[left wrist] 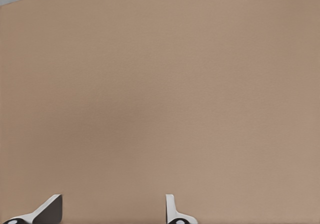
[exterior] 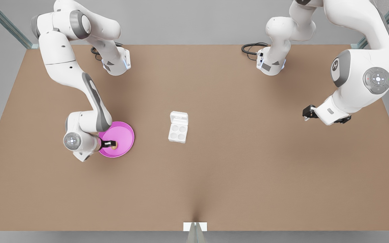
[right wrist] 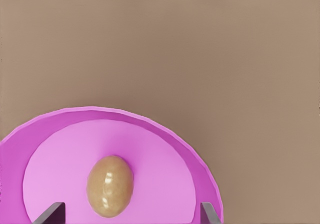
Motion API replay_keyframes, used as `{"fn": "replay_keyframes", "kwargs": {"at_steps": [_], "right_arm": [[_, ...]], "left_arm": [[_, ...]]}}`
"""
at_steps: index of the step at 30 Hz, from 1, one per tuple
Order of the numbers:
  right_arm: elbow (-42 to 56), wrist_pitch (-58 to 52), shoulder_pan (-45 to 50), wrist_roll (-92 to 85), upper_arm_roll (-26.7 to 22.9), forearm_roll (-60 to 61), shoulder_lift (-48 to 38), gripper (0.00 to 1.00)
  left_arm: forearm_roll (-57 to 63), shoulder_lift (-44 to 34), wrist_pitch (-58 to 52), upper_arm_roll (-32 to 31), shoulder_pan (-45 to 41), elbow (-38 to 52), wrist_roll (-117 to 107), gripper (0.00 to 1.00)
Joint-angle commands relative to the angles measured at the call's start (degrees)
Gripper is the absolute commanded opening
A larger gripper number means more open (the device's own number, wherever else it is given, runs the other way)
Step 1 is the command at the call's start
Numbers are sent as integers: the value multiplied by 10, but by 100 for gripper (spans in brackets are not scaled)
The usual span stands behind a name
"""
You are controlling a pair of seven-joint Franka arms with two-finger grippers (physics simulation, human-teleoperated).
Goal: Pack egg into the box and close the box lid
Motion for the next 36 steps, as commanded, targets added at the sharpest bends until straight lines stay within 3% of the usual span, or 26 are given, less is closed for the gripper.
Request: {"fn": "replay_keyframes", "kwargs": {"at_steps": [1,21,27,36], "right_arm": [[-3,134,0,33,0,1,0,100],[-3,136,22,43,0,17,28,100],[-98,136,16,45,1,17,-53,100],[-150,237,16,68,1,17,-56,100]], "left_arm": [[0,1,2,0,0,0,10,100],[0,5,7,0,0,0,10,100],[0,5,6,0,-3,0,10,100],[0,5,6,0,-3,0,10,100]]}}
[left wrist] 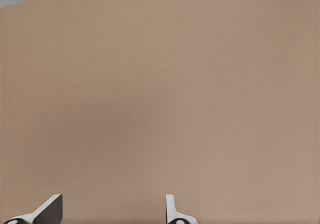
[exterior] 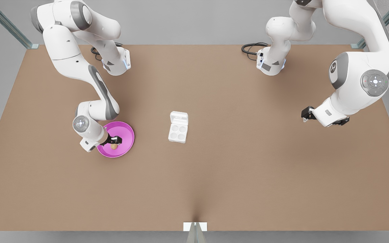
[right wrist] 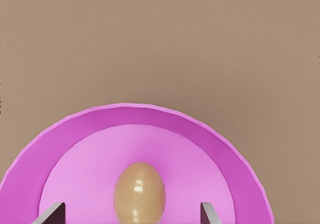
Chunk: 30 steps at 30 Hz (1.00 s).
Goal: Pack egg into the box and close the box lid
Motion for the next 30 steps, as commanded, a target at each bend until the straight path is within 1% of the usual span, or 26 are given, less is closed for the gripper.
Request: {"fn": "replay_keyframes", "kwargs": {"at_steps": [1,7,11,17,22,23,24,26,27,28,30], "right_arm": [[-1,55,2,24,0,1,2,100],[6,83,-2,24,-1,1,40,100],[2,82,-11,22,-1,-2,41,100],[-28,81,-17,24,0,-2,34,100],[-28,82,-16,24,2,-2,34,100],[-26,82,-17,24,7,-2,34,96],[-26,81,-18,24,8,-1,34,72],[-24,81,-18,33,8,-1,34,63],[-24,81,-18,34,8,0,34,63],[-24,81,-18,34,8,0,34,55],[-24,81,-18,34,8,0,35,48]], "left_arm": [[0,-1,0,0,0,0,1,100],[0,-1,0,0,0,0,1,100],[0,-1,0,0,-1,0,1,100],[0,-1,0,0,-1,0,1,100],[0,-1,0,0,-1,0,1,100],[0,-1,0,0,-1,0,1,100],[0,-1,0,0,-2,0,1,100],[0,-1,0,0,-2,0,0,100],[0,-1,0,0,-4,0,0,100],[0,-1,0,0,-4,-1,0,100],[0,3,1,0,-4,0,0,100]]}}
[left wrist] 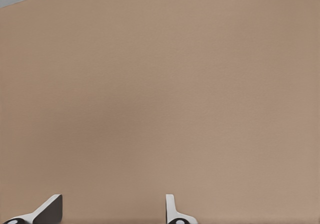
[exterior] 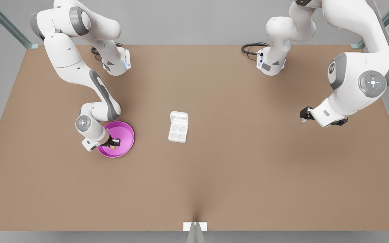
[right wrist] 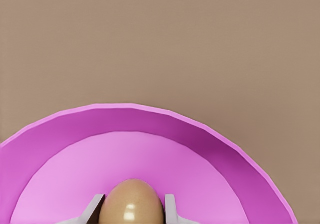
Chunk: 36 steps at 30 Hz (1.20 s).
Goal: Pack egg into the box and close the box lid
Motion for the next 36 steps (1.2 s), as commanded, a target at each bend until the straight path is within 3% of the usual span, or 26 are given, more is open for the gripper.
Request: {"fn": "replay_keyframes", "kwargs": {"at_steps": [1,6,10,12,16,22,26,31,36], "right_arm": [[0,0,0,11,0,-1,0,46],[10,-5,0,2,7,-2,-22,40],[106,-162,-1,7,28,-1,-34,40],[131,-179,4,11,35,18,-34,40],[168,-205,13,160,105,22,-31,40],[195,-201,135,395,106,22,-26,40],[258,-200,193,520,105,26,31,40],[254,-198,215,572,103,20,38,40],[170,-137,232,607,103,20,29,40]], "left_arm": [[0,0,0,0,0,0,-1,100],[0,8,1,0,0,0,-1,100],[0,8,1,0,0,0,-1,100],[0,8,1,0,0,0,-1,100],[0,8,1,0,0,0,-1,100],[0,8,1,0,-1,0,-1,100],[0,8,1,0,0,0,-1,100],[0,10,1,0,0,0,-1,100],[0,12,5,0,0,0,-1,100]]}}
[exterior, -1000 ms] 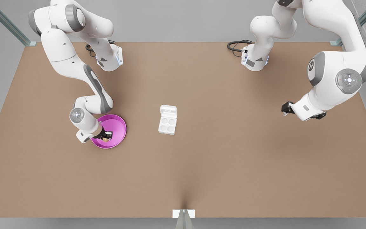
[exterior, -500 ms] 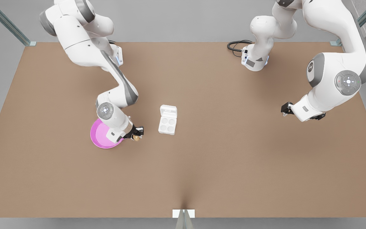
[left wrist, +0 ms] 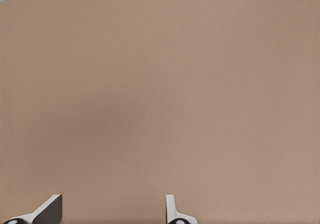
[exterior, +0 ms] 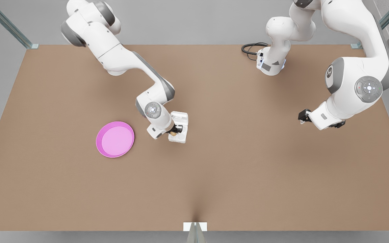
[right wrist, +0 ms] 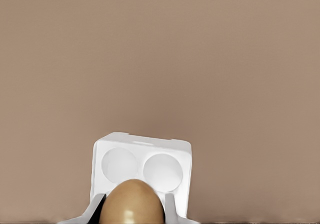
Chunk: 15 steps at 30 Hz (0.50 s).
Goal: Pack egg into the box and close the box lid
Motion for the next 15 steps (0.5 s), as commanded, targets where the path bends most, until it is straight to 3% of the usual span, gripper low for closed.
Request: {"fn": "replay_keyframes", "kwargs": {"at_steps": [1,4,5,6,11,12,13,15], "right_arm": [[-27,44,4,279,0,-8,-4,40],[-45,53,7,293,2,-8,-13,41],[-46,51,10,295,2,-8,-13,65],[-45,51,10,296,1,-8,-13,100],[3,3,13,289,2,-19,-12,100],[47,-34,7,244,2,-127,-13,100],[125,-119,-19,89,2,-161,-13,100],[250,-288,-126,-215,4,-107,-16,100]], "left_arm": [[0,0,2,0,0,0,0,100],[0,1,2,0,1,0,0,100],[0,1,2,0,1,0,0,100],[0,2,3,0,1,0,0,100],[0,5,6,0,1,0,0,100],[0,5,6,0,1,0,0,100],[2,13,-12,-2,-15,-1,-26,100],[3,26,-141,-1,-166,0,-193,100]]}}
